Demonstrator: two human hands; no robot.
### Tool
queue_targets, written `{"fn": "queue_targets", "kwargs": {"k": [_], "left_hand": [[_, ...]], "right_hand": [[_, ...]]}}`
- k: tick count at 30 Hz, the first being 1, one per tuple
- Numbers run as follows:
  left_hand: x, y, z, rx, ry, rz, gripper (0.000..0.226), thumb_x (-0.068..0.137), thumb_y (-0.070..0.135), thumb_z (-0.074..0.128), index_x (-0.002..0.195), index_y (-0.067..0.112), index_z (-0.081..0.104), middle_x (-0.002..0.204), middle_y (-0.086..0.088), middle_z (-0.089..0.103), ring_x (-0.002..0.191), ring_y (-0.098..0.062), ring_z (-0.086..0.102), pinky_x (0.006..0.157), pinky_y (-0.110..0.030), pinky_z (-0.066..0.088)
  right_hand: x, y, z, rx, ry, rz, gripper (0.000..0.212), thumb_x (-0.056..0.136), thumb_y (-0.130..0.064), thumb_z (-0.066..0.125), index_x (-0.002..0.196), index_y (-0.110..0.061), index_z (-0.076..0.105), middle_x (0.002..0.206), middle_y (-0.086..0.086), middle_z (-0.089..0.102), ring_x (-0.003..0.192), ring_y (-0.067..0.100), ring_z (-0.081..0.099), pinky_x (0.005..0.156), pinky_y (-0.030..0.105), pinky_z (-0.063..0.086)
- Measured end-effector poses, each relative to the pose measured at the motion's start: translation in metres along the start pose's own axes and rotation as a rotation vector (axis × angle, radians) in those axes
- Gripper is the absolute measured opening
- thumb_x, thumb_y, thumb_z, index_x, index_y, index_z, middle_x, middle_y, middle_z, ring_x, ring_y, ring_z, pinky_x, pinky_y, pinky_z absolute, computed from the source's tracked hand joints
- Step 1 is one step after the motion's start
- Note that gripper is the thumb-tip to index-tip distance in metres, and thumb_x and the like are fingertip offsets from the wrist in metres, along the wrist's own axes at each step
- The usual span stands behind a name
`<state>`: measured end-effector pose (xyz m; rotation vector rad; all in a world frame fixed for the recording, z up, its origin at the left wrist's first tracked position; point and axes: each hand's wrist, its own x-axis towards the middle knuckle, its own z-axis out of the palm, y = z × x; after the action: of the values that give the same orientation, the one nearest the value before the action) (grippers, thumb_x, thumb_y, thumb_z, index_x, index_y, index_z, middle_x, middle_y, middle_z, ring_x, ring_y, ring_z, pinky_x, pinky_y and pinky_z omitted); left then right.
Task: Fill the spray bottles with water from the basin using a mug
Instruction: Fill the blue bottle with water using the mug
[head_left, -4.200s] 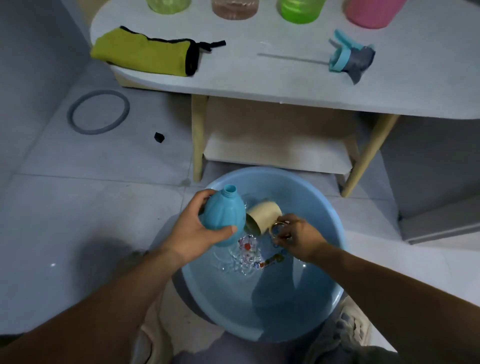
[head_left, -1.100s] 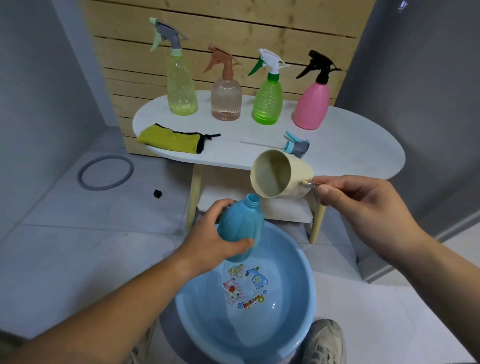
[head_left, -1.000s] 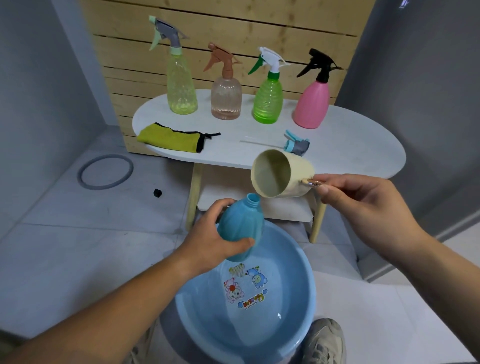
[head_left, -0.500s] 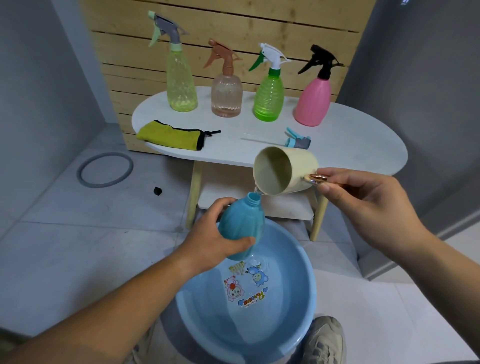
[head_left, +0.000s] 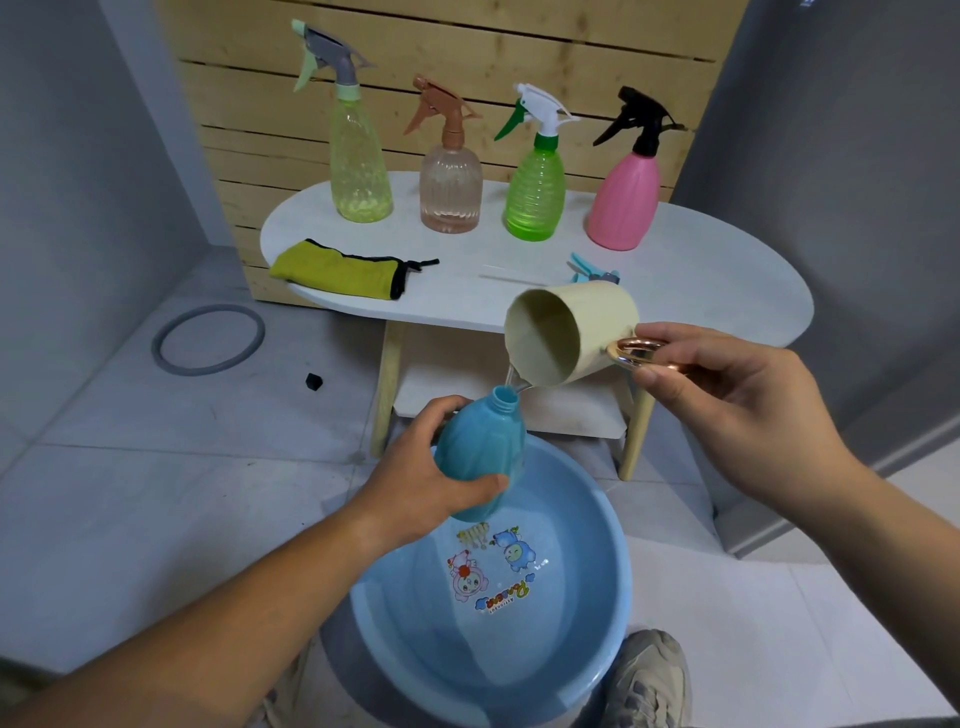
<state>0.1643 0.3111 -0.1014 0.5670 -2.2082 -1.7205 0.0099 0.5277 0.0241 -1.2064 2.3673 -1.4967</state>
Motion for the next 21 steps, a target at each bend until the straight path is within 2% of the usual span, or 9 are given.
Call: {"fn": "queue_targets", "kwargs": {"k": [3,7,13,21], "left_hand": [[0.0000,-0.0006,0.0005,0.006,-0.002,-0.003,0.077,0.060,0.042,0.090,0.127,0.043,0.052,0.124,0.017,0.060,0.116,-0.005,0.058,0.090,-0.028,0.059],[0.0000,-0.0018,0.0006,0.004,-0.012,-0.002,0.080,0.058,0.045,0.090,0.129,0.042,0.052,0.124,0.019,0.060,0.116,-0.003,0.058,0.086,-0.023,0.059],[-0.0006,-0.0012,0.0009,-0.004,-0.018,-0.015,0.082,0.051,0.055,0.086,0.125,0.047,0.051,0.122,0.022,0.059,0.113,0.001,0.058,0.083,-0.023,0.060],[-0.0003,-0.0022,0.0009,0.002,-0.025,-0.016,0.084,0.052,0.055,0.086,0.128,0.043,0.051,0.123,0.019,0.059,0.115,-0.005,0.059,0.088,-0.030,0.061]], "right_hand": [[-0.0002,0.0001,0.0004,0.005,0.001,-0.015,0.011,0.079,-0.036,0.071,0.086,-0.029,0.075,0.117,-0.009,0.071,0.108,0.006,0.066,0.093,0.022,0.051],[0.0001,0.0000,0.0005,-0.023,0.001,-0.040,0.013,0.079,-0.039,0.070,0.086,-0.029,0.075,0.118,-0.009,0.070,0.111,0.006,0.065,0.096,0.027,0.051],[-0.0001,-0.0023,0.0015,-0.025,0.001,-0.070,0.011,0.078,-0.041,0.069,0.086,-0.034,0.073,0.119,-0.006,0.070,0.111,0.008,0.065,0.099,0.037,0.051],[-0.0010,-0.0024,0.0019,-0.051,-0.010,-0.112,0.013,0.079,-0.042,0.068,0.090,-0.037,0.072,0.120,-0.008,0.069,0.114,0.007,0.064,0.101,0.036,0.050]]}}
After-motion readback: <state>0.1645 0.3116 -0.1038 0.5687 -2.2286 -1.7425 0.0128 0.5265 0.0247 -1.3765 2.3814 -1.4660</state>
